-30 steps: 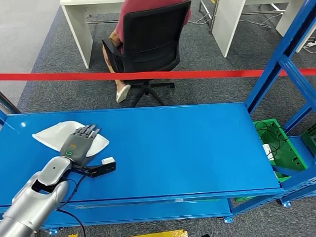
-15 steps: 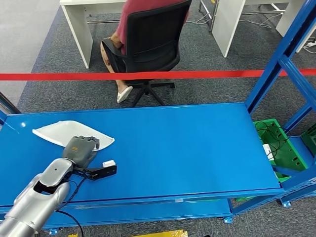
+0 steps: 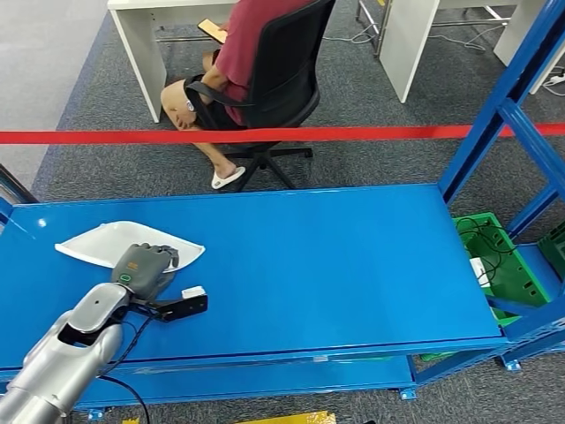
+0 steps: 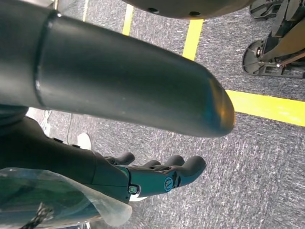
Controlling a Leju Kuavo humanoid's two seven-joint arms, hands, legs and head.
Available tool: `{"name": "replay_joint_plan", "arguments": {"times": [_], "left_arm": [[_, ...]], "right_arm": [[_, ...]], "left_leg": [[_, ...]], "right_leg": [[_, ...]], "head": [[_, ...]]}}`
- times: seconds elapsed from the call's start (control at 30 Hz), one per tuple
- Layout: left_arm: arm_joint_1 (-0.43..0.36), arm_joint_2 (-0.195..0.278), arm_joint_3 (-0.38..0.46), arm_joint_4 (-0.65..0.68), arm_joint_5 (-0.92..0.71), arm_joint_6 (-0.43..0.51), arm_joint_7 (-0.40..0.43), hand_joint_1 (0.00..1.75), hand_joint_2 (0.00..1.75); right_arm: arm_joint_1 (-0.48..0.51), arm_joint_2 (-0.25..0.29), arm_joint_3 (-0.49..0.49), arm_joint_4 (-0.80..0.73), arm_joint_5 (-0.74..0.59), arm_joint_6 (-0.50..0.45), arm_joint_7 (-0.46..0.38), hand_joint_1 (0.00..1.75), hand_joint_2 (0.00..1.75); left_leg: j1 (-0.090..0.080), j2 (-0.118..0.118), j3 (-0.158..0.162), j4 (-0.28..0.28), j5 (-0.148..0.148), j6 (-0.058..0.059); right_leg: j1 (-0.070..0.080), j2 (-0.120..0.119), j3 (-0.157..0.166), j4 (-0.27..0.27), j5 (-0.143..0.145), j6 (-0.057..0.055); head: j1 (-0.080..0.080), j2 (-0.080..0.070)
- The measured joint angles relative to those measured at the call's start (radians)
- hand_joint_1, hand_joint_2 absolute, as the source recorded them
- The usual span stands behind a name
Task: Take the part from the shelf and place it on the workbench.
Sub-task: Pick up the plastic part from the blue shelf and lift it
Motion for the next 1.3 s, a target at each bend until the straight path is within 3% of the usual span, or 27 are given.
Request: {"name": "replay_joint_plan", "arguments": {"times": [0.2,0.33,0.53,0.83,1.03,1.3], "left_arm": [[0.033,-0.015,0.041,-0.040,0.225,0.034,-0.130,1.75,1.75],[0.112,-0.075,0.117,-0.150,0.470,0.090,-0.220,1.75,1.75],[0.212,-0.164,0.242,-0.298,0.861,0.101,-0.346,1.75,1.75],[0.269,-0.210,0.301,-0.383,0.924,0.100,-0.360,1.75,1.75],[0.291,-0.226,0.309,-0.426,0.969,0.152,-0.383,1.75,1.75],[0.317,-0.226,0.313,-0.504,0.960,0.235,-0.425,1.75,1.75]], "right_arm": [[0.000,0.000,-0.005,0.000,0.009,0.003,-0.009,0.00,0.00],[0.001,0.000,-0.008,0.000,0.017,0.000,-0.016,0.00,0.00],[0.003,0.006,-0.010,0.000,0.029,-0.010,-0.021,0.00,0.00],[0.003,0.009,-0.010,0.000,0.031,-0.016,-0.022,0.00,0.00],[0.003,0.010,-0.013,0.000,0.039,-0.021,-0.030,0.00,0.00],[0.004,0.011,-0.013,0.000,0.022,-0.052,-0.194,0.00,0.00]], "left_leg": [[0.000,-0.002,0.001,0.000,0.000,0.000],[-0.002,-0.002,0.001,0.000,0.000,0.000],[-0.002,-0.001,0.002,0.000,-0.002,0.000],[-0.002,-0.001,0.002,0.000,-0.002,0.000],[-0.002,-0.001,0.001,0.000,-0.002,0.000],[-0.002,-0.001,0.001,0.000,-0.002,0.000]], "right_leg": [[0.000,-0.002,0.002,0.000,0.000,0.000],[-0.001,-0.002,0.002,0.000,-0.001,0.000],[-0.002,-0.001,0.002,0.000,-0.001,0.001],[-0.002,-0.001,0.002,0.000,-0.001,0.001],[-0.002,-0.001,0.002,0.000,-0.001,0.001],[-0.002,-0.001,0.001,0.000,-0.002,0.001]], "head": [[0.000,0.000],[0.000,0.000],[0.000,0.000],[0.000,0.000],[0.000,0.000],[0.000,0.000]]}}
